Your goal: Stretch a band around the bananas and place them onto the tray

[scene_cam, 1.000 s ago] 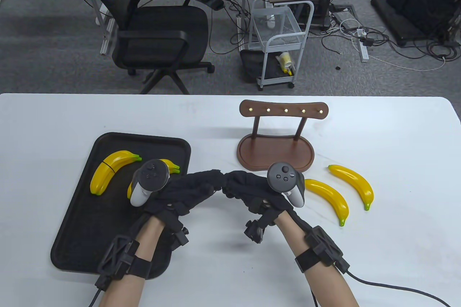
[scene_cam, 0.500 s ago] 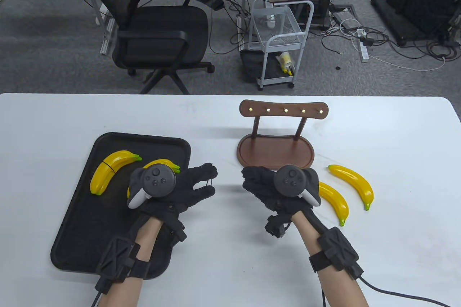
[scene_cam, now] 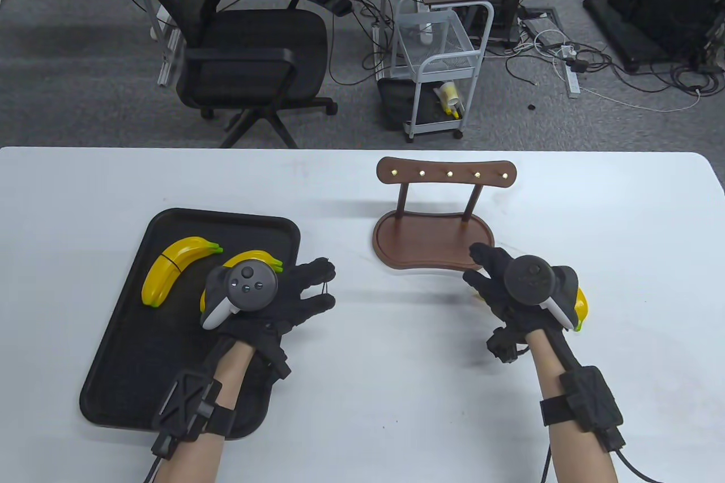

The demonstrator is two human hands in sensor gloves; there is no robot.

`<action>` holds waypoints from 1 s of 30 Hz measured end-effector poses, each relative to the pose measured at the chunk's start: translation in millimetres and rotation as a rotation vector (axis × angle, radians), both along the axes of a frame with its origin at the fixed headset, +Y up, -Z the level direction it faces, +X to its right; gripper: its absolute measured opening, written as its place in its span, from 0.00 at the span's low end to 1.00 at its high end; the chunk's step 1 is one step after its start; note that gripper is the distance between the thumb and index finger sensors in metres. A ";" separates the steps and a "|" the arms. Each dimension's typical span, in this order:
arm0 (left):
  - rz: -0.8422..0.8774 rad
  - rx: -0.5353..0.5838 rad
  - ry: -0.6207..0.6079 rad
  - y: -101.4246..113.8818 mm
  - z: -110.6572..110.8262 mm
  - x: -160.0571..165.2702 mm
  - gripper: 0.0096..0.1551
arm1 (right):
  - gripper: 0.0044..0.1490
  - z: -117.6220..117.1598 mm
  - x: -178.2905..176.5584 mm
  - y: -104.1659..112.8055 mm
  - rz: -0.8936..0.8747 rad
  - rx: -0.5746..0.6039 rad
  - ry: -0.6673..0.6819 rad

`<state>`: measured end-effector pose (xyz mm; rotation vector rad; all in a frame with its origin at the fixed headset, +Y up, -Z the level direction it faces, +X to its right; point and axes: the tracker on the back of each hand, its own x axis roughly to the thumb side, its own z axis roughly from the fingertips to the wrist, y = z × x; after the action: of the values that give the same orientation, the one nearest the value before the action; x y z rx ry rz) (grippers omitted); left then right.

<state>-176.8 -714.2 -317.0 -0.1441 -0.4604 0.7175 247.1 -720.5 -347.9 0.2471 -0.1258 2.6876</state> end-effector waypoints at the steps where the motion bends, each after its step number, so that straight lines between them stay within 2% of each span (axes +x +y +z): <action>1: 0.001 0.002 0.002 -0.3 -0.3 -0.3 0.42 | 0.39 0.6 7.5 -4.6 0.026 -0.013 -0.022; 6: 0.005 0.006 0.000 -0.7 -0.9 -0.9 0.42 | 0.43 3.7 33.7 -25.0 0.131 -0.053 -0.117; 16: -0.001 0.011 0.005 0.0 -1.8 -2.6 0.42 | 0.46 3.8 46.2 -53.0 0.299 -0.137 -0.170; 23: -0.005 0.012 0.000 -0.3 -1.7 -1.2 0.42 | 0.48 3.4 46.0 -60.8 0.440 -0.172 -0.174; 30: -0.001 0.015 0.010 0.6 -2.3 -3.9 0.41 | 0.47 2.3 47.7 -66.1 0.438 -0.210 -0.161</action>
<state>-180.8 -713.5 -319.3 -0.1263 -0.4567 0.7137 294.8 -786.6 -345.6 -0.0123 0.1836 3.1233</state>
